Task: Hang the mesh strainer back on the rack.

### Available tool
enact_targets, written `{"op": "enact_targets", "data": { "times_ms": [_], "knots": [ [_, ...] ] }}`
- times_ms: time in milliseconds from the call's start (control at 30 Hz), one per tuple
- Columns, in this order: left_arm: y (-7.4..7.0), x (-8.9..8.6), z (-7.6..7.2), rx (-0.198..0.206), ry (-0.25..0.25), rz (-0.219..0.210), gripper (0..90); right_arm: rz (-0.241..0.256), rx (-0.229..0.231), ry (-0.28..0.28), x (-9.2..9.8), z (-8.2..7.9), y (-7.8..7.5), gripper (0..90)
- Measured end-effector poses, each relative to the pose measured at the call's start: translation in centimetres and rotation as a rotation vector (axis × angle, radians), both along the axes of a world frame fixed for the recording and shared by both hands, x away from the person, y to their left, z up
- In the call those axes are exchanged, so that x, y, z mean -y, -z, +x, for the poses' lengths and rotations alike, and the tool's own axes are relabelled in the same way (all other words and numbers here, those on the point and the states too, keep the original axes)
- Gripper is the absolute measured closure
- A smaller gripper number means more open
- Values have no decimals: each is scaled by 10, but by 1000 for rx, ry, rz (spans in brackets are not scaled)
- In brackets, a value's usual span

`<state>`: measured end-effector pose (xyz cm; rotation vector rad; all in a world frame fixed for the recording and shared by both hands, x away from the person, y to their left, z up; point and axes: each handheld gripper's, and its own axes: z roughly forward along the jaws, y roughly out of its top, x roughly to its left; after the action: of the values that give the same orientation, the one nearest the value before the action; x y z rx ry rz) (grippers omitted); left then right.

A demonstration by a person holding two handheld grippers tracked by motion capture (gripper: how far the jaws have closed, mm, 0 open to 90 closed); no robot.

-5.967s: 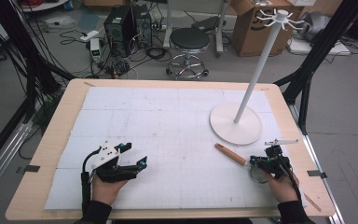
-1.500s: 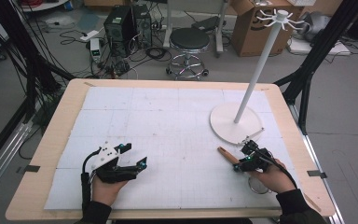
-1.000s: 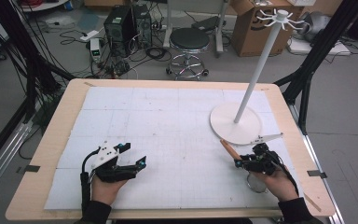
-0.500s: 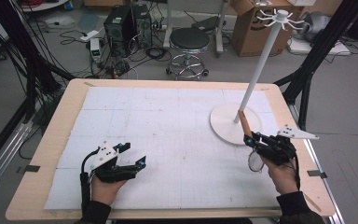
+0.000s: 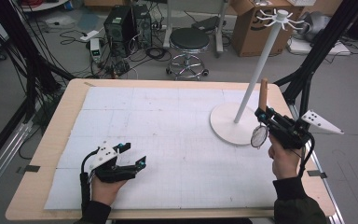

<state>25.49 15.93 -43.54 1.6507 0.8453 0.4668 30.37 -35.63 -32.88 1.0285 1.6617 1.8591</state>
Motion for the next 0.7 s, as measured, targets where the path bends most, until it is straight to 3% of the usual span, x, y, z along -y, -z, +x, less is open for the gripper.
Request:
{"op": "enact_targets", "data": {
  "times_ms": [300,700],
  "knots": [
    [0,-1,0,5,-2,-8,209,31,78,16,-6,4,-19,683],
    [0,-2,0,2,-5,-12,210,110,134,44,1,10,-44,683]
  ]
}}
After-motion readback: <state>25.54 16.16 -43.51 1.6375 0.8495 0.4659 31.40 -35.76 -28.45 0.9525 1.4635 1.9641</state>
